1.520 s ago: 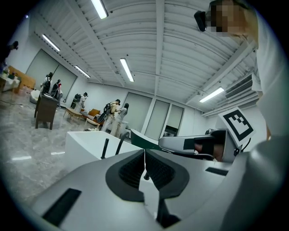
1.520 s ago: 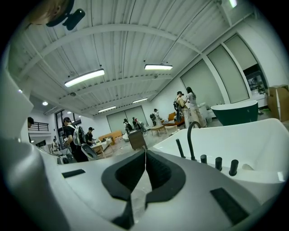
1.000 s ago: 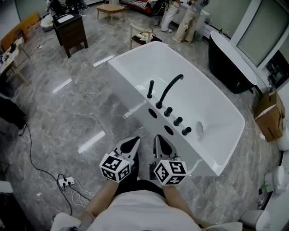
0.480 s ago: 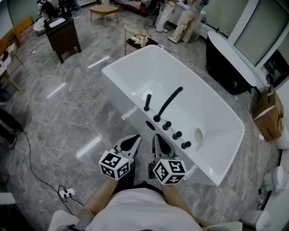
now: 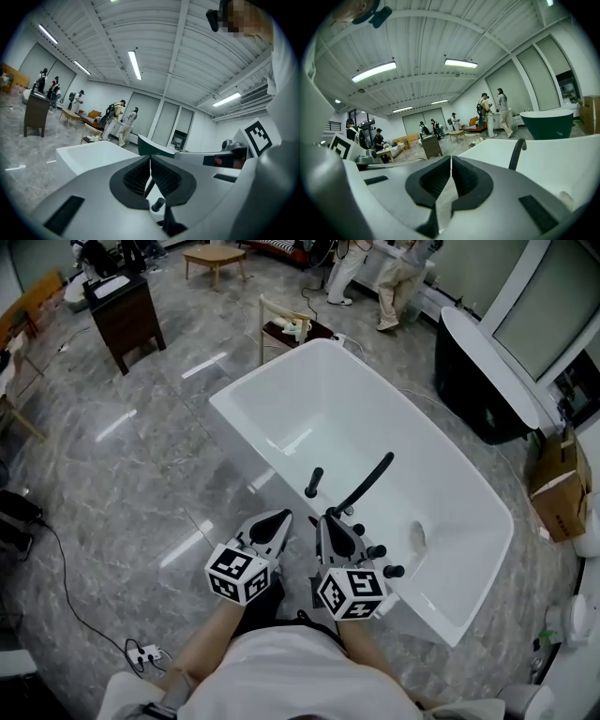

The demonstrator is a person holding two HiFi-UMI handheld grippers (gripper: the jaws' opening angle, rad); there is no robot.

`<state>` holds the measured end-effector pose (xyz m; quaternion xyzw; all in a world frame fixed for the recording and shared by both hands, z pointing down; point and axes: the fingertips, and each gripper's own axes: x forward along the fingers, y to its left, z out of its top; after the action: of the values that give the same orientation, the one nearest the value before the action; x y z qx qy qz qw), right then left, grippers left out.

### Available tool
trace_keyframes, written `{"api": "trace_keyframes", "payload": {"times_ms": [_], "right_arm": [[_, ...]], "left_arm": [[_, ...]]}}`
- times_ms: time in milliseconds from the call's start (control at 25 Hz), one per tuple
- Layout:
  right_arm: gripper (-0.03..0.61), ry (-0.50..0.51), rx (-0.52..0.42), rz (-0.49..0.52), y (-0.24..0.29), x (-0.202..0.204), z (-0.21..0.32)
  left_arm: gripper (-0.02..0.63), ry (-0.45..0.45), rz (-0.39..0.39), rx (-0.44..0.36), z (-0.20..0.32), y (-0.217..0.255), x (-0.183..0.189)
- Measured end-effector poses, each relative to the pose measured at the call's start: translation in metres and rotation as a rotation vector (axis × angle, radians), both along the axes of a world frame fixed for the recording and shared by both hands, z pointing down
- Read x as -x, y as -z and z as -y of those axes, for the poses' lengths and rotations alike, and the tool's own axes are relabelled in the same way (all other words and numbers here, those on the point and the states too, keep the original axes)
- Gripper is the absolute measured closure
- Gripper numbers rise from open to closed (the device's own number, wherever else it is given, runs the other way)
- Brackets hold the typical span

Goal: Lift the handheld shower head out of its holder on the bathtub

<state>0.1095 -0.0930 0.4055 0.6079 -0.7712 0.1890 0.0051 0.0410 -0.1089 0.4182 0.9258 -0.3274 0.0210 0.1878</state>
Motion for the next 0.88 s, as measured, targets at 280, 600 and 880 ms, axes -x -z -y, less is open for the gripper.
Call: {"api": "trace_keyframes", "payload": {"times_ms": [280, 600, 880], "right_arm": [[0.560, -0.013, 0.020, -0.016, -0.009, -0.001, 0.051], [0.557, -0.074, 0.029, -0.006, -0.020, -0.017, 0.091], [0.451, -0.111, -0.019, 0.032, -0.020, -0.019, 0.115]], "left_arm": [[0.601, -0.026, 0.006, 0.020, 0.054, -0.007, -0.002], [0.601, -0.076, 0.018, 0.039, 0.094, -0.019, -0.014], [0.601, -0.093, 0.028, 0.060, 0.111, -0.026, -0.013]]}}
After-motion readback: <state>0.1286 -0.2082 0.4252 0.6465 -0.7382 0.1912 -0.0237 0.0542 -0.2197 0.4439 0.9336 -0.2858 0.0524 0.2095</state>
